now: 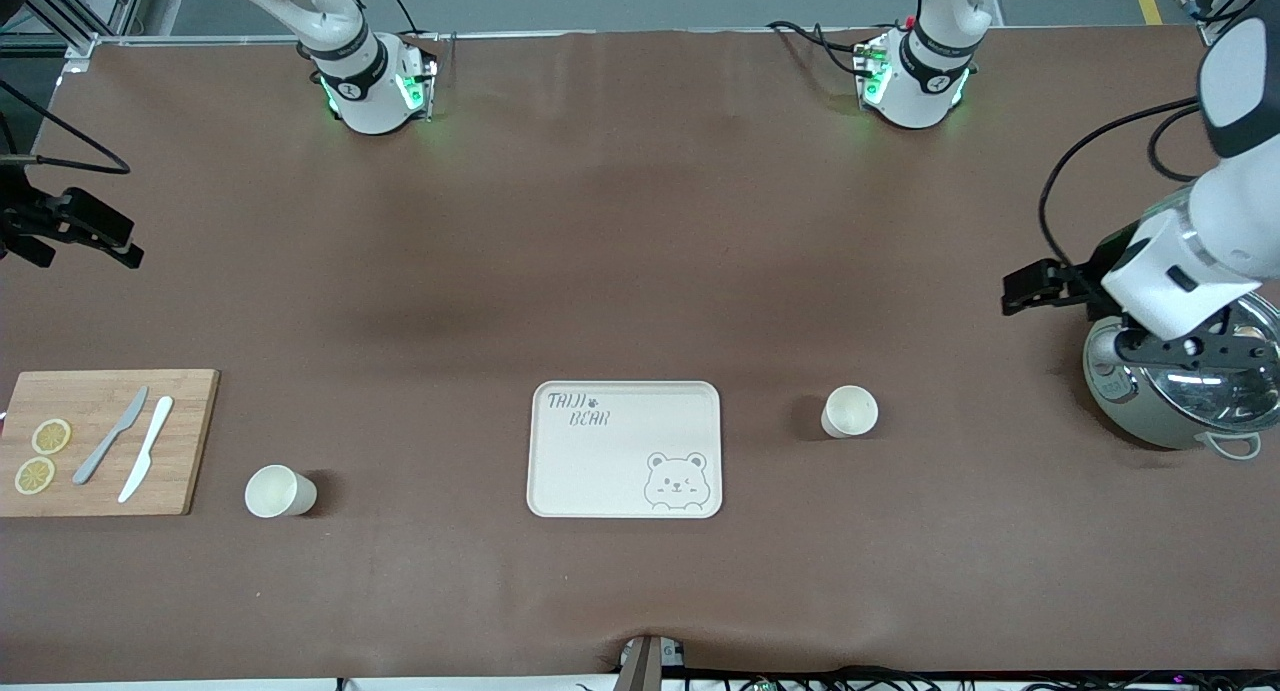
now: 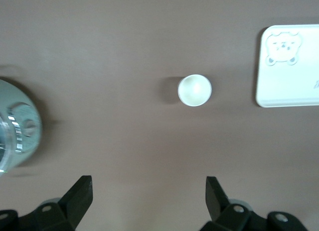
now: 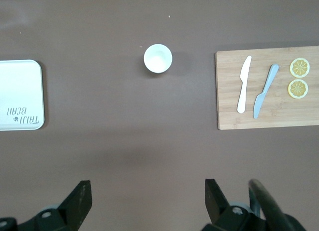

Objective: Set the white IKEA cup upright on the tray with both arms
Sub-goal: 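Reach the right gripper to one white cup while the left gripper reaches the other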

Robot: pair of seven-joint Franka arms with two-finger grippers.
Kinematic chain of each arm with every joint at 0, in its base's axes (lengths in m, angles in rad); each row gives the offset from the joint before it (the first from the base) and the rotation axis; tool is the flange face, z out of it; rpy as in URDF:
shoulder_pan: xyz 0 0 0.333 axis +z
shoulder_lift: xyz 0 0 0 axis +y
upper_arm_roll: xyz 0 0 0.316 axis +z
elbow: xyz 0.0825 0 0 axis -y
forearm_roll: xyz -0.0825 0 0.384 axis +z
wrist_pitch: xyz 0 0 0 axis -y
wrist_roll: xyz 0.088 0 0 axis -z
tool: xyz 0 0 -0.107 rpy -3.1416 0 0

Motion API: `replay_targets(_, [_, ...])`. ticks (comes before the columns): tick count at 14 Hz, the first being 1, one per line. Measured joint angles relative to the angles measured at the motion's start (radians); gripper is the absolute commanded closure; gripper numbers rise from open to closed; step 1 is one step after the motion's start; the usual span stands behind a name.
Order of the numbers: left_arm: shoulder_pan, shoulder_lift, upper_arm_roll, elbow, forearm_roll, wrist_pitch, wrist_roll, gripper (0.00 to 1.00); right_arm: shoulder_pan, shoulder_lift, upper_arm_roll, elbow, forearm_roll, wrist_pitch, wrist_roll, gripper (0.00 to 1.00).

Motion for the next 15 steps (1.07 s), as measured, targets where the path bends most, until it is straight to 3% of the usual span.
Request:
replay_targets(4, [-0.078,0.104,-0.004,-0.013,-0.012,0.013,-0.069,0.00,0.000,0.026,0.001,0.003,0.000,0.042,-0.001,0.00])
replay_targets(6, [-0.097,0.163,-0.004,-0.048,-0.005,0.086,-0.072,0.00,0.003,0.064,0.003,0.003,0.000,0.053,-0.001,0.00])
replay_targets(9, [-0.098,0.170,-0.004,-0.190,0.031,0.251,-0.063,0.00,0.015,0.179,0.006,0.003,0.000,0.095,-0.001,0.00])
replay_targets(15, [-0.098,0.088,-0.024,-0.508,0.107,0.587,-0.061,0.00,0.052,0.388,0.007,0.019,0.001,0.341,0.004,0.00])
